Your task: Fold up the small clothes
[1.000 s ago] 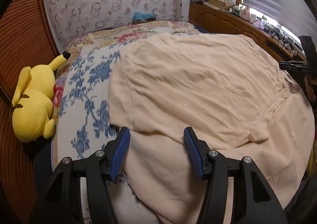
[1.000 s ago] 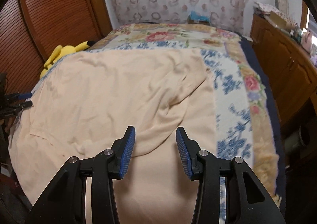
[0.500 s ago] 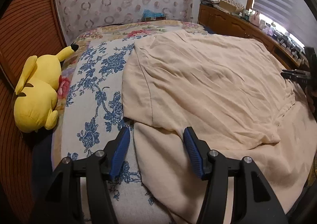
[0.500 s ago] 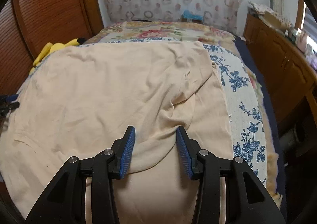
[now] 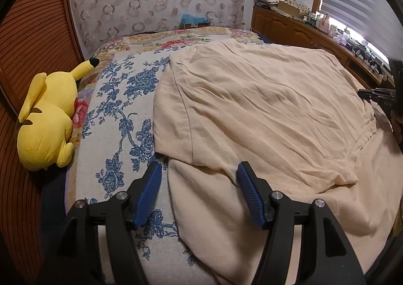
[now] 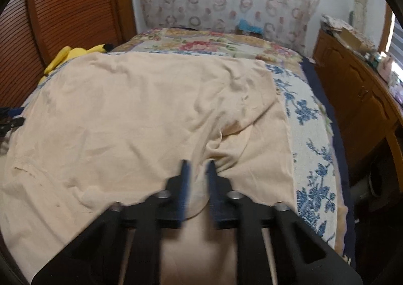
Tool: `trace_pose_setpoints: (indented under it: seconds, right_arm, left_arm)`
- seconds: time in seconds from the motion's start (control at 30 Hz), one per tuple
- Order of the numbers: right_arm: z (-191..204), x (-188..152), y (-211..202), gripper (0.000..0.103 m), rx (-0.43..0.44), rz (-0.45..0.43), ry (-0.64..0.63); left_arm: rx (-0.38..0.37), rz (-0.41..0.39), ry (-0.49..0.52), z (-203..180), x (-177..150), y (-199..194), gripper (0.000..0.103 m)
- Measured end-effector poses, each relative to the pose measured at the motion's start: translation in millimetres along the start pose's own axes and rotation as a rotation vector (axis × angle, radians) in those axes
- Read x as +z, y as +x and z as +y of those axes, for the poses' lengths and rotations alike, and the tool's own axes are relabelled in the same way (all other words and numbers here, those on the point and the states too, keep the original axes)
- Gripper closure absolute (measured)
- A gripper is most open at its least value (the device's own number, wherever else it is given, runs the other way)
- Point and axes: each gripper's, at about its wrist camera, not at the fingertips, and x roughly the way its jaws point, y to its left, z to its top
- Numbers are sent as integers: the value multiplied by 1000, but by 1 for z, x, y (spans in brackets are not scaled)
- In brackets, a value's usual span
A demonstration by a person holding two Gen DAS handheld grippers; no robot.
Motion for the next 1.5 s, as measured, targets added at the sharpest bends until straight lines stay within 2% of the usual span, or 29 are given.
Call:
trace_pose_setpoints:
  seconds: [0.03, 0.23, 0.4, 0.53, 0.7, 0.8, 0.9, 0.93, 0.97, 1.1, 1.3, 1.4, 1.5]
  right_arm:
    - [0, 1, -2, 101, 12, -10, 0]
    - [-1, 2, -19, 102, 47, -81, 26]
    - [2, -1, -16, 102, 44, -73, 15]
    - [2, -6, -7, 102, 25, -39, 16]
    - [2, -7, -3, 101, 6, -22, 16]
    - [6, -7, -1, 101, -14, -15, -3]
    - [7, -7, 0, 101, -26, -9, -13]
    - [7, -7, 1, 101, -28, -9, -14]
    - [8, -7, 1, 101, -31, -9, -16]
    - [10, -7, 3, 101, -41, -9, -24]
    - [10, -7, 3, 101, -42, -10, -25]
    - [11, -8, 3, 101, -47, -11, -28]
    - [12, -7, 4, 101, -53, -11, -33]
  left_arm:
    - [0, 0, 0, 0, 0, 0, 40]
    - [4, 1, -2, -1, 0, 0, 38]
    - [0, 34, -26, 0, 7, 1, 38]
    - [-7, 1, -5, -3, 19, -5, 47]
    - [35, 7, 0, -1, 31, 2, 53]
    - [44, 40, -10, 5, 31, 14, 62]
    - [34, 49, -13, 6, 30, 19, 76]
    - [34, 45, -8, 3, 30, 17, 90]
    - [39, 33, 1, 1, 31, 14, 98]
    - [61, -28, 38, -11, 36, -2, 99]
    - [44, -111, 29, -15, 53, -27, 99]
    - [50, -128, 19, -12, 59, -31, 99]
    - [46, -111, 23, -9, 62, -26, 99]
